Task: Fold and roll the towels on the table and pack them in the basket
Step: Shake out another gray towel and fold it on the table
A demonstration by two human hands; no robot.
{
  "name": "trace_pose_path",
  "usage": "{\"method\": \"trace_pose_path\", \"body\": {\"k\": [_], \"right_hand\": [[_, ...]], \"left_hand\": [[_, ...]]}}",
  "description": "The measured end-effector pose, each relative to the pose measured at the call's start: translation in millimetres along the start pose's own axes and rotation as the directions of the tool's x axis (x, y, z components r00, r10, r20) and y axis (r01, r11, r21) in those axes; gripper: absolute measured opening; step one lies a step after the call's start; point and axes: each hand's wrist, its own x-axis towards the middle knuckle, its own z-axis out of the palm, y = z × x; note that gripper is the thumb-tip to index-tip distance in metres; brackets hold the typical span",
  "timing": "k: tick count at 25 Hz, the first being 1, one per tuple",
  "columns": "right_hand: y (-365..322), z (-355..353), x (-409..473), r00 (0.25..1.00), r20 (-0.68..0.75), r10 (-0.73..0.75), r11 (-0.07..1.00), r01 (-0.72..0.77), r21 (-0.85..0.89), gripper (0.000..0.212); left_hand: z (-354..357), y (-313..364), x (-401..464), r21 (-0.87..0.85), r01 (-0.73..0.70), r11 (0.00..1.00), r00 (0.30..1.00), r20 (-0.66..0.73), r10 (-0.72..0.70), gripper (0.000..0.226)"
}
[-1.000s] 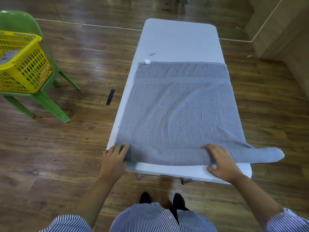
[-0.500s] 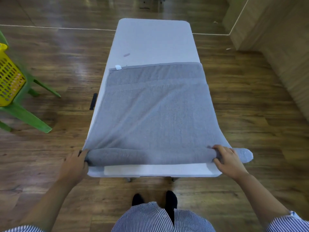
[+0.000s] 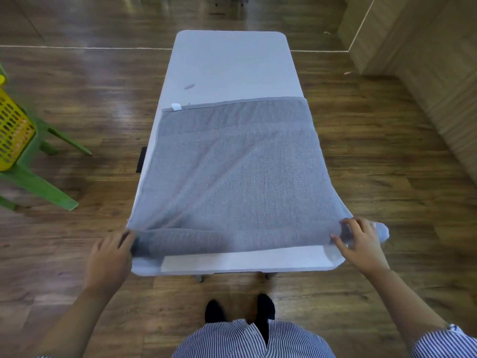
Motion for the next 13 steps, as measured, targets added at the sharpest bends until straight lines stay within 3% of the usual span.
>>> {"method": "trace_pose_path", "body": {"k": [3, 7, 10, 13], "right_hand": [[6.8, 1.5, -7.2, 0.995, 0.092, 0.048, 0.998, -0.052, 0.038, 0.041], [11.3, -3.0, -3.5, 0.978, 0.201, -0.048, 0.998, 0.052, -0.018, 0.057], [-8.6, -1.1, -1.8, 0.971, 0.209, -0.118, 0.991, 0.129, -0.037, 0.046], [-21.8, 0.2, -5.4, 0.938, 0.341, -0.066, 0.997, 0.075, -0.013, 0.036]], "left_hand": [[5.4, 2.5, -9.6, 0.031, -0.054, 0.998, 0.994, 0.093, 0.051, 0.055], [8.0, -10.4, -9.4, 0.053, 0.000, 0.999, 0.984, 0.176, -0.009, 0.056], [-3.2, -28.0, -15.6, 0.069, 0.128, 0.989, 0.965, 0.223, -0.141, 0.050], [-6.7, -36.1, -23.7, 0.081, 0.153, 0.985, 0.955, 0.245, -0.168, 0.051]]}}
